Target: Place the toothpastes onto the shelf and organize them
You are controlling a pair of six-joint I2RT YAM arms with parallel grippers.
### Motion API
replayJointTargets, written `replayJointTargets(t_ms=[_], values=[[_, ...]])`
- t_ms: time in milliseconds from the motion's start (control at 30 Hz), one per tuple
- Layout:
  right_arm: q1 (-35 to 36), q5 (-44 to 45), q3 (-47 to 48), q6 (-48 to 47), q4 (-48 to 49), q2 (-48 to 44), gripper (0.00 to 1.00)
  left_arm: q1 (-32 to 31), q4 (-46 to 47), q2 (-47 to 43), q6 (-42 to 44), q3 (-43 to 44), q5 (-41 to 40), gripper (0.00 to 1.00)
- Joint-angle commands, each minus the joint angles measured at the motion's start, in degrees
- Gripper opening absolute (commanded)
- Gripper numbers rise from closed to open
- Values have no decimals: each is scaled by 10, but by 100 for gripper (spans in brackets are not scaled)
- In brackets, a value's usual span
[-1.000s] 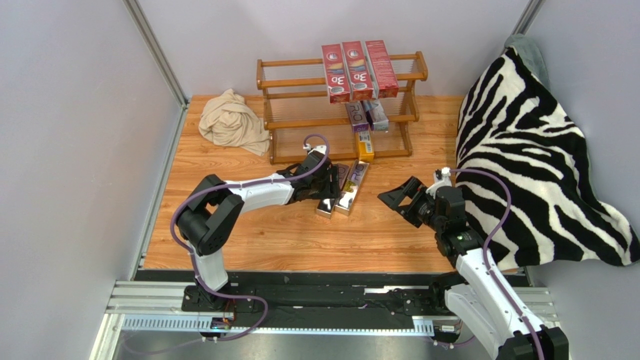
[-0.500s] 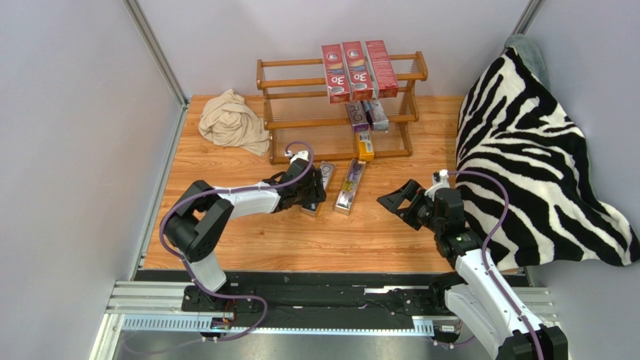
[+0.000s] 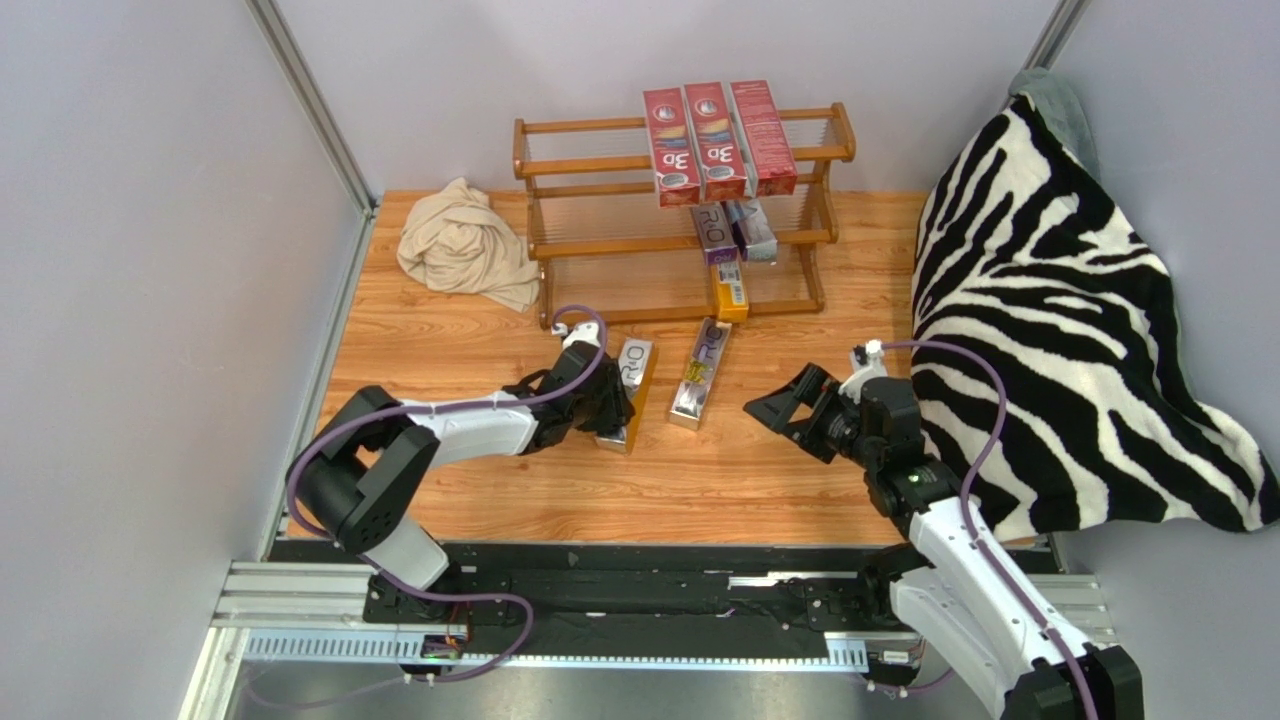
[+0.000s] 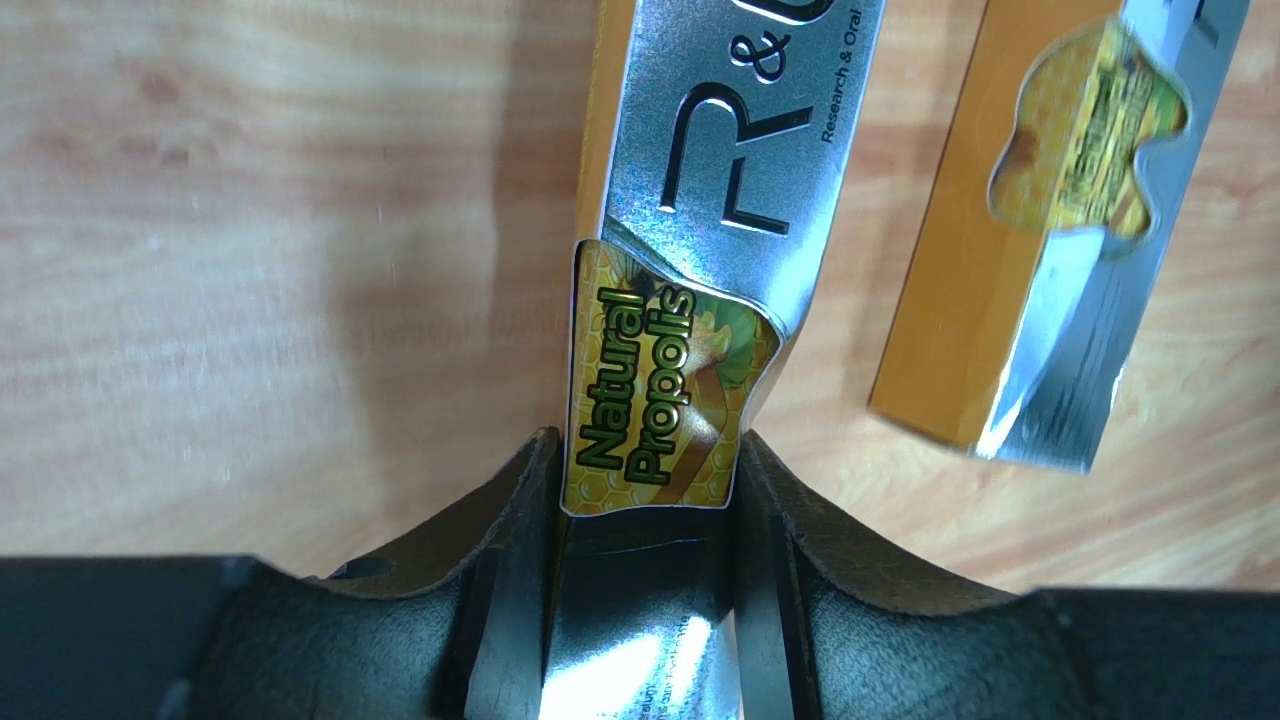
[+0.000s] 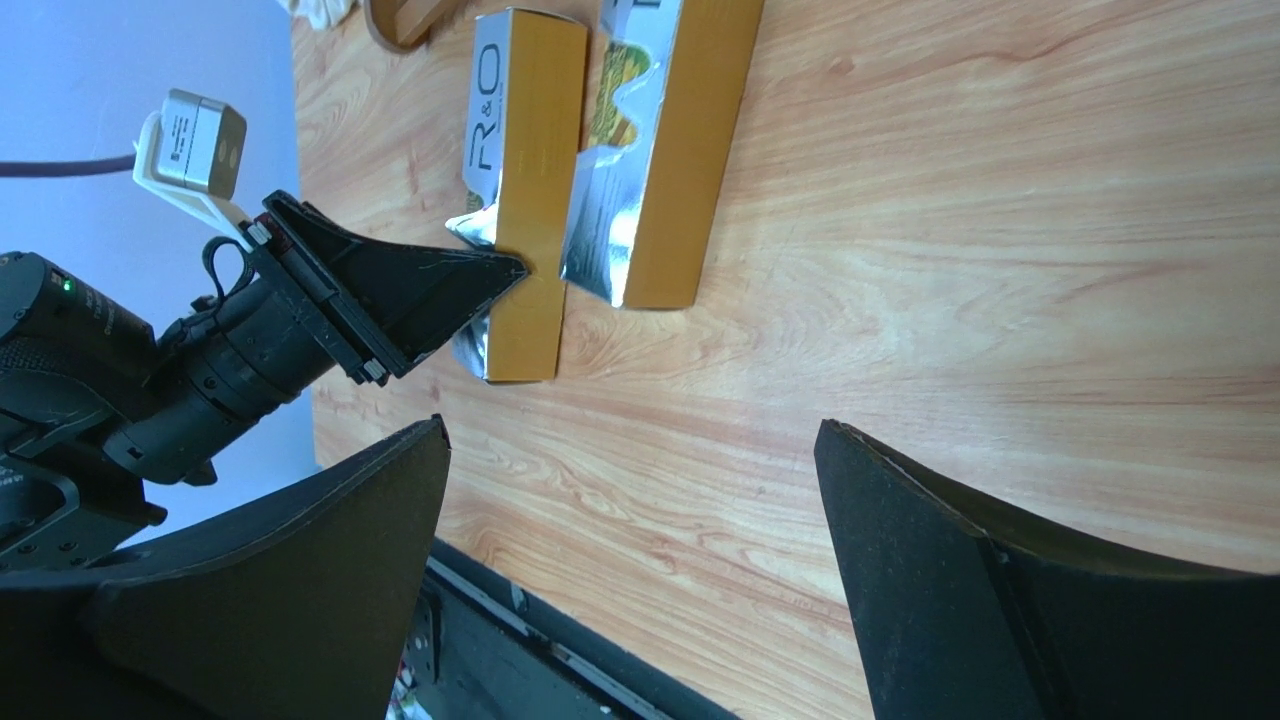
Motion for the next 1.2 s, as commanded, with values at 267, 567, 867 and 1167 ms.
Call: replayJointTargets(t_ms=[267, 567, 867, 1167], values=[[172, 35, -14, 95, 168, 75, 98, -94, -140, -215, -8, -21, -33, 44], [248, 42, 24, 131, 291, 167, 98, -157, -229, -323, -19, -7, -51, 45], [281, 47, 70, 149, 316, 220, 97, -189, -246, -328, -19, 12, -72, 45], [283, 52, 64, 175, 331, 264, 94, -203, -265, -369, -35, 13, -73, 46]])
